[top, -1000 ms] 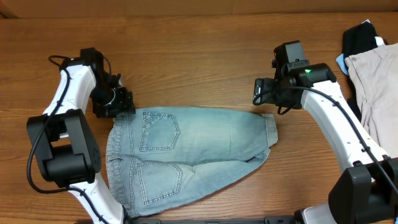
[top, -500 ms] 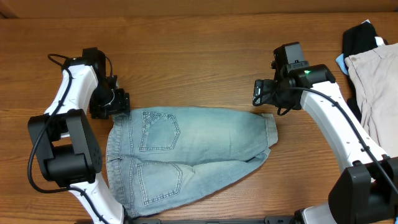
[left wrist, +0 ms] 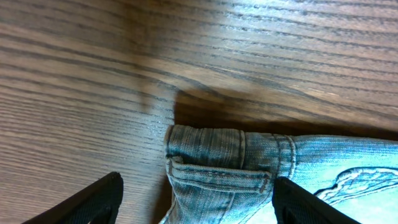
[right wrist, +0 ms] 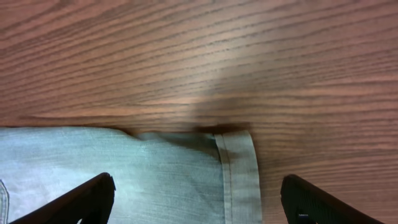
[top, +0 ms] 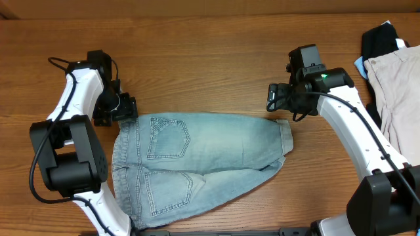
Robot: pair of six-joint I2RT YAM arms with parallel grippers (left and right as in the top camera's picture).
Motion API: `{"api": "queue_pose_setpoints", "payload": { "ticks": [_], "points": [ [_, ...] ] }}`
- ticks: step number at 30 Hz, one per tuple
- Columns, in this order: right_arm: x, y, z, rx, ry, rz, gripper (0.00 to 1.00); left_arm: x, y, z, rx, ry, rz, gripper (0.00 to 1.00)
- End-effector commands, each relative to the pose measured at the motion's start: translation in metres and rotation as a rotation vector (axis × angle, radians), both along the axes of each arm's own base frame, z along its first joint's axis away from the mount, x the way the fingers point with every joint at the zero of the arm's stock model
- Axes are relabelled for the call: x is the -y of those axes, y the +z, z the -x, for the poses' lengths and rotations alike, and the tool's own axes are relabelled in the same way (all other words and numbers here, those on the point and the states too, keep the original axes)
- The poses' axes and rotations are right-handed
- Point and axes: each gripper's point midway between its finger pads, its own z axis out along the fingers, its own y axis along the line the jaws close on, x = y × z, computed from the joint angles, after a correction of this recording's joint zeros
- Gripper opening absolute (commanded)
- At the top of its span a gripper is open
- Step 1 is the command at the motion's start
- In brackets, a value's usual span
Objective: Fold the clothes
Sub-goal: 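Lower both grippers onto the jeans' left and right edges and grasp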
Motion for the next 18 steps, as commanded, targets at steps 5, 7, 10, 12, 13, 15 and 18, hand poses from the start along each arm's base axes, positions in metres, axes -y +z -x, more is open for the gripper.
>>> {"api": "queue_pose_setpoints", "payload": {
  "ticks": [5,7,10,12,13,15,18],
  "points": [
    [0.002,0.006,-0.005,0.037,-0.006,0.002,0.89,0.001,-0.007,-0.002,0.002,0.025,-0.012,0.75],
    [0.002,0.006,-0.005,0.038,-0.006,0.002,0.89,0.001,-0.009,-0.003,0.010,0.025,-0.011,0.70],
    [0.002,0.006,-0.006,0.041,-0.006,0.002,0.89,0.007,-0.013,-0.006,0.027,0.025,0.024,0.68],
    [0.002,0.007,-0.006,0.044,-0.006,0.001,0.89,0.010,-0.018,-0.006,0.034,0.020,0.039,0.68],
    [0.002,0.007,-0.006,0.044,-0.006,0.001,0.89,0.010,-0.020,-0.005,0.034,0.020,0.041,0.68],
    [0.002,0.007,-0.006,0.044,-0.006,0.001,0.89,0.010,-0.022,-0.003,0.030,0.020,0.041,0.67],
    [0.002,0.007,-0.007,0.045,-0.006,0.001,0.89,0.010,-0.023,-0.003,0.031,0.019,0.040,0.62]
  ]
}}
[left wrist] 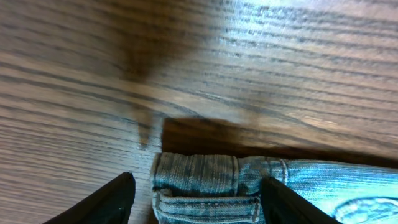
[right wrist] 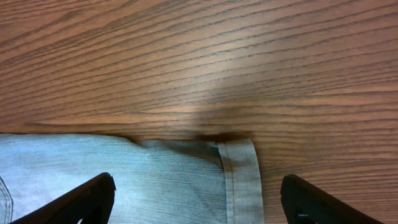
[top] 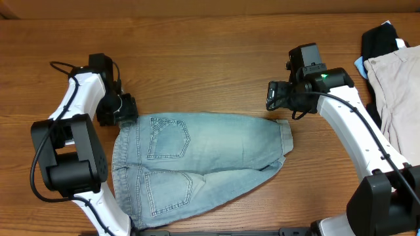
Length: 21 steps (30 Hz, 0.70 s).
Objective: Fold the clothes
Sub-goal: 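Lower both grippers onto the jeans' left and right edges and grasp, then lift the jeans with both grippers and shake them out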
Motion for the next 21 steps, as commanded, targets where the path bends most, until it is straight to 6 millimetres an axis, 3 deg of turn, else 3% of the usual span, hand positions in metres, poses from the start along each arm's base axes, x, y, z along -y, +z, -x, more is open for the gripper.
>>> {"api": "queue_pose_setpoints", "payload": {
  "ticks": [1,6,9,14,17,21],
  "points": [
    [0.003,0.005,-0.001,0.022,-0.006,0.005,0.89,0.006,-0.006,0.003,-0.016,-0.002,0.021,0.57],
    [0.002,0.006,-0.002,0.028,-0.006,0.004,0.89,0.015,-0.006,0.001,-0.005,-0.003,0.072,0.29],
    [0.002,0.006,-0.003,0.028,-0.006,0.004,0.89,0.018,-0.005,-0.002,0.007,-0.003,0.089,0.04],
    [0.002,0.004,-0.003,0.024,-0.006,0.005,0.87,0.013,0.017,-0.022,0.062,-0.003,0.079,0.04],
    [0.001,-0.004,-0.003,0.001,-0.004,0.005,0.81,0.010,0.048,-0.046,0.131,-0.007,0.069,0.04],
    [-0.006,-0.027,0.000,-0.073,0.009,-0.025,0.72,0.005,0.107,-0.081,0.263,-0.019,0.050,0.04]
  ]
}}
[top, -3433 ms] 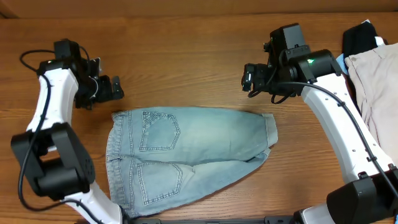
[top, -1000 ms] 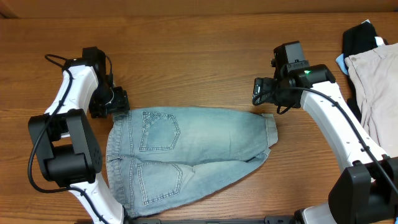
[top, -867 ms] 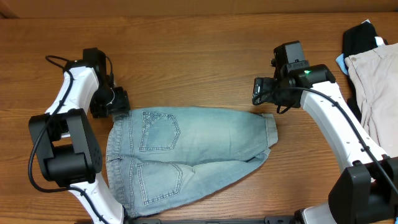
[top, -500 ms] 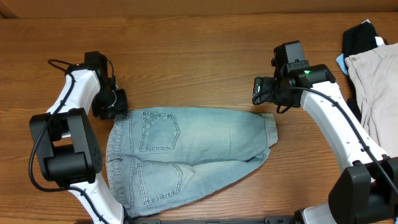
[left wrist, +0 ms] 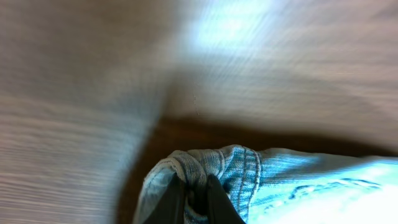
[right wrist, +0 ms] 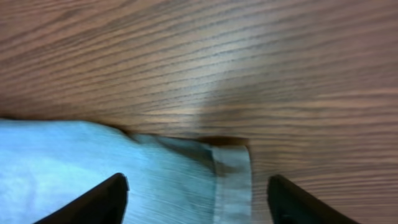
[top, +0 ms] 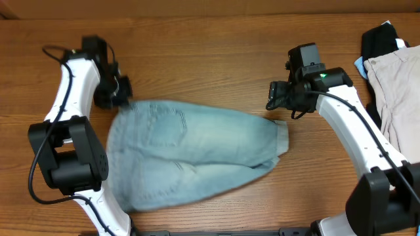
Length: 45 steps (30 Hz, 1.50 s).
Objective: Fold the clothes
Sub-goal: 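Lift the jeans with both grippers and shake them out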
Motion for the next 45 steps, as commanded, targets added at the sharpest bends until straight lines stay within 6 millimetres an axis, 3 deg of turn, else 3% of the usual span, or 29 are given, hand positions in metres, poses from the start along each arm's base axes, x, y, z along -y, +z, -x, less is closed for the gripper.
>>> {"api": "queue_pose_setpoints", "payload": {
  "ticks": [1,4,7,12,23,26,28,34,37,40,43,45],
  "points": [
    [-0.005,-0.026,0.003,-0.078,0.010,-0.022,0.70,-0.003,0.059,-0.041,0.169,-0.014,-0.022,0.04],
    [-0.011,-0.040,0.004,-0.121,0.017,-0.045,0.68,-0.003,0.087,-0.051,0.227,-0.018,-0.030,0.04],
    [-0.023,-0.051,0.004,-0.152,0.034,-0.108,0.66,-0.001,0.102,-0.057,0.264,-0.039,-0.037,0.04],
    [-0.043,-0.064,0.006,-0.194,0.014,-0.221,0.62,-0.001,0.105,-0.058,0.272,-0.038,-0.039,0.04],
    [-0.042,-0.110,0.030,-0.258,-0.171,-0.269,0.57,-0.001,0.105,-0.058,0.271,-0.050,-0.041,0.04],
    [-0.044,-0.110,0.027,-0.245,-0.166,-0.280,0.57,-0.001,0.105,-0.058,0.272,-0.050,-0.042,0.04],
    [-0.046,-0.109,0.022,-0.225,-0.159,-0.293,0.50,-0.001,0.105,-0.058,0.272,-0.051,-0.042,0.04],
    [-0.057,-0.105,0.016,-0.199,-0.132,-0.337,0.06,-0.001,0.105,-0.058,0.272,-0.057,-0.043,0.05],
    [-0.058,-0.104,0.014,-0.190,-0.131,-0.339,0.04,-0.001,0.105,-0.059,0.276,-0.057,-0.044,0.04],
    [-0.052,-0.096,-0.002,-0.138,-0.136,-0.351,0.04,-0.002,0.113,-0.065,0.308,-0.056,-0.048,0.04],
    [-0.038,-0.069,-0.029,-0.063,-0.144,-0.364,0.04,-0.003,0.141,-0.073,0.375,-0.055,-0.051,0.04],
    [-0.024,-0.037,-0.046,-0.002,-0.135,-0.360,0.04,-0.003,0.169,-0.076,0.430,-0.056,-0.061,0.04]
  ]
}}
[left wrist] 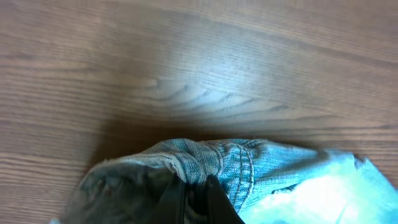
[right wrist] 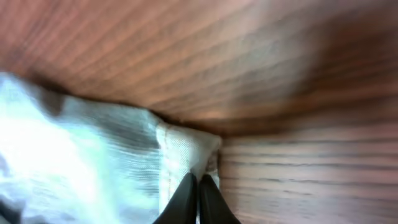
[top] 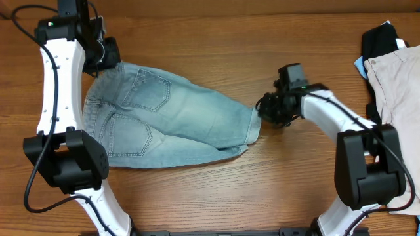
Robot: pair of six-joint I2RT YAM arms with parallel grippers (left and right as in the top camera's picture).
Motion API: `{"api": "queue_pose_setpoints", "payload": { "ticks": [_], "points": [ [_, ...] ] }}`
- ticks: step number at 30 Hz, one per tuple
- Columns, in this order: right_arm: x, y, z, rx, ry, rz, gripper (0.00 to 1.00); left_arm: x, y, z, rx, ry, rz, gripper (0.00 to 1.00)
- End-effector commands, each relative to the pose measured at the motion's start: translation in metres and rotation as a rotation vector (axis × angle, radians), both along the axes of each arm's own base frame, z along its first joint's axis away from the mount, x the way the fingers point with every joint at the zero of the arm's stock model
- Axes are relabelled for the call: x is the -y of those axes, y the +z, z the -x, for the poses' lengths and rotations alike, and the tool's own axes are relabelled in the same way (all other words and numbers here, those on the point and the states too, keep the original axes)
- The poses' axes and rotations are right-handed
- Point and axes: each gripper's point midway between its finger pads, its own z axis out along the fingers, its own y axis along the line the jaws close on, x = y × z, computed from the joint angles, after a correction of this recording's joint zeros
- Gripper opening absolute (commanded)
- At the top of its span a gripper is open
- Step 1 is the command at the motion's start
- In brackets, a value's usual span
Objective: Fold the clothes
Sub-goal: 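Lift the jeans with both grippers and shake them out, then lay the jeans flat on the table and release both grippers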
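Observation:
Light blue denim shorts [top: 164, 118] lie spread on the wooden table, back pockets up, waistband at the far left and leg hem at the right. My left gripper [top: 105, 60] is shut on the waistband's far corner [left wrist: 199, 163], the denim bunched between its fingers [left wrist: 214, 199]. My right gripper [top: 264, 109] is shut on the far corner of the leg hem [right wrist: 186, 152], which shows pale and folded at the fingers [right wrist: 208, 198].
A beige garment [top: 396, 98] lies over dark clothes [top: 379, 39] at the table's right edge. Bare wood table [top: 216, 46] runs behind and in front of the shorts.
Left gripper carried the waistband corner further back and left. Right gripper, open over the hem before, is now shut on the hem corner and sits further left and nearer. The shorts lie shifted left.
Both grippers stood open over the shorts' far corners, left at the waistband, right at the hem. The left one then shut on the waistband and lifted it. Now both hold their corners and the shorts lie further left and back.

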Motion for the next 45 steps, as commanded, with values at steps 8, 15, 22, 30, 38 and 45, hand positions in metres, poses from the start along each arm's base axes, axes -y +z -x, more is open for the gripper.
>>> {"api": "queue_pose_setpoints", "payload": {
  "ticks": [8,15,22,30,38,45],
  "points": [
    [0.071,0.199,-0.056,0.383,-0.029,0.036,0.04,0.007,0.189,0.002,0.440,-0.026,-0.054,0.04],
    [0.111,0.325,-0.010,0.658,-0.119,0.085,0.04,0.033,0.300,0.050,0.758,-0.097,0.004,0.04],
    [0.153,0.416,0.071,0.926,-0.282,0.183,0.04,0.057,0.390,0.119,1.038,-0.143,0.068,0.04],
    [0.167,0.467,0.161,1.120,-0.438,0.323,0.04,0.081,0.450,0.194,1.243,-0.218,0.123,0.04],
    [0.165,0.459,0.173,1.098,-0.440,0.350,0.04,0.071,0.444,0.209,1.222,-0.152,0.075,0.04],
    [0.183,0.416,0.133,0.927,-0.410,0.300,0.04,0.053,0.379,0.142,0.976,-0.104,0.047,0.04]
  ]
}}
